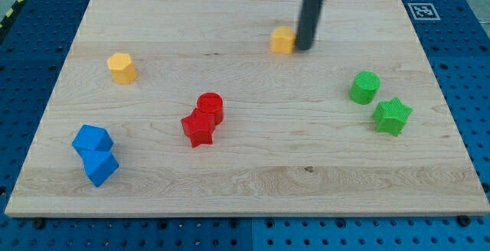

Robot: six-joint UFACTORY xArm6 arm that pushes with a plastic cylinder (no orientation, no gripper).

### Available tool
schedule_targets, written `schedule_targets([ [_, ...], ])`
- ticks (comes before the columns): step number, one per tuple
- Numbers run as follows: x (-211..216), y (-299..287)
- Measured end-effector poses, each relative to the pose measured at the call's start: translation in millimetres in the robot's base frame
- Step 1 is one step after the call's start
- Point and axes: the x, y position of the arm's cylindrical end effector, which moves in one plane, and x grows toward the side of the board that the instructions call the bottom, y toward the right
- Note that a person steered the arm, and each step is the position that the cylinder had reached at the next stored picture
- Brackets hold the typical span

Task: Place the yellow heart diagonally right to the hexagon

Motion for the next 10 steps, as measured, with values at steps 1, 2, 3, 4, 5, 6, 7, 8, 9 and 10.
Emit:
schedule_targets([
  [1,-0.2,-30.2],
  [2,-0.2,8.8],
  [3,-3.2,12.1],
  [4,-3.3,-59.7],
  [5,-3.3,-118.4],
  [6,-3.3,-118.3],
  [7,-6.7,-75.7],
  [8,-27.5,-81.7],
  [9,-31.8,-132.9],
  [10,-14.7,-196.3],
])
